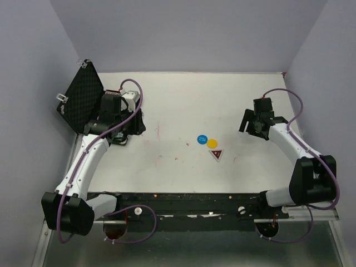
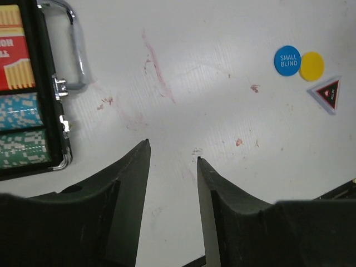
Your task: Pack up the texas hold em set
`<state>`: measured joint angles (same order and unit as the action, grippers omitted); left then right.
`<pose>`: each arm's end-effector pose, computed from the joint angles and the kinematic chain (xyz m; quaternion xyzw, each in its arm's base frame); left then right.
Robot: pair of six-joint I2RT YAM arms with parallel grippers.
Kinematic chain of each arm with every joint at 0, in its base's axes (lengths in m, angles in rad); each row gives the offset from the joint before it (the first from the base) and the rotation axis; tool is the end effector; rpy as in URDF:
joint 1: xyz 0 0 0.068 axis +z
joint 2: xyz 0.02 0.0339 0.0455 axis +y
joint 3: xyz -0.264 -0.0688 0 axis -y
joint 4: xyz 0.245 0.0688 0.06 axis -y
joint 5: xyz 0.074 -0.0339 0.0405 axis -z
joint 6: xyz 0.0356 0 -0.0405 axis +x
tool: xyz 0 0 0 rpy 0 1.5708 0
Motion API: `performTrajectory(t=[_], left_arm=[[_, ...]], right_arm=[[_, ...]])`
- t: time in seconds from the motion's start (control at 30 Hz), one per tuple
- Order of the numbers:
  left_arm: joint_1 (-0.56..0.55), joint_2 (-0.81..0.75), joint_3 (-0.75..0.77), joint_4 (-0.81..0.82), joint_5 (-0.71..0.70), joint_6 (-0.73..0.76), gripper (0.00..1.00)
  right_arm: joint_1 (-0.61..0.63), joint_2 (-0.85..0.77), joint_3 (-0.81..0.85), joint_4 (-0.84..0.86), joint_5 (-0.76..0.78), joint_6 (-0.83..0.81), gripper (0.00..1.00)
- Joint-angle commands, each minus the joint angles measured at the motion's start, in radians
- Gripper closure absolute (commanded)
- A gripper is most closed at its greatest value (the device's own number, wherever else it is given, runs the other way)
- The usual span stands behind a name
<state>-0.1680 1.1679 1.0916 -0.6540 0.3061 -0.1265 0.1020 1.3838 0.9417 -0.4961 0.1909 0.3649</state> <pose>0.2405 -0.0517 0.3255 0.0809 0.9008 -0.1968 0.3784 0.2817 0.0220 0.2344 0.1534 0.9340 -0.0165 0.3222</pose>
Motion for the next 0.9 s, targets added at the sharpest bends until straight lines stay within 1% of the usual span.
performTrajectory(t=[0.0, 0.2, 0.27, 0.4, 0.63, 0.87], left_arm=[[-0.031, -0.060, -0.067, 0.054, 0.056, -0.041, 0.49], [-0.039, -0.105, -0.088, 0.060, 0.036, -0.041, 0.49], [-0.039, -0.112, -0.091, 0.059, 0.030, -0.041, 0.49], [-0.041, -0.109, -0.095, 0.062, 0.044, -0.045, 0.49], [-0.044, -0.093, -0.091, 0.056, 0.048, -0.047, 0.49], [-0.048, -0.085, -0.090, 0.051, 0.048, -0.045, 0.49]], right_arm=[[0.018, 0.066, 0.026, 0.004, 0.024, -0.018, 0.16], [0.024, 0.205, 0.066, 0.011, 0.053, -0.032, 0.16], [0.024, 0.228, 0.069, 0.039, 0.030, -0.046, 0.16], [0.024, 0.305, 0.124, 0.024, 0.024, -0.063, 0.17], [0.024, 0.377, 0.172, 0.021, 0.015, -0.073, 0.21], [0.024, 0.419, 0.180, 0.018, 0.018, -0.083, 0.24]])
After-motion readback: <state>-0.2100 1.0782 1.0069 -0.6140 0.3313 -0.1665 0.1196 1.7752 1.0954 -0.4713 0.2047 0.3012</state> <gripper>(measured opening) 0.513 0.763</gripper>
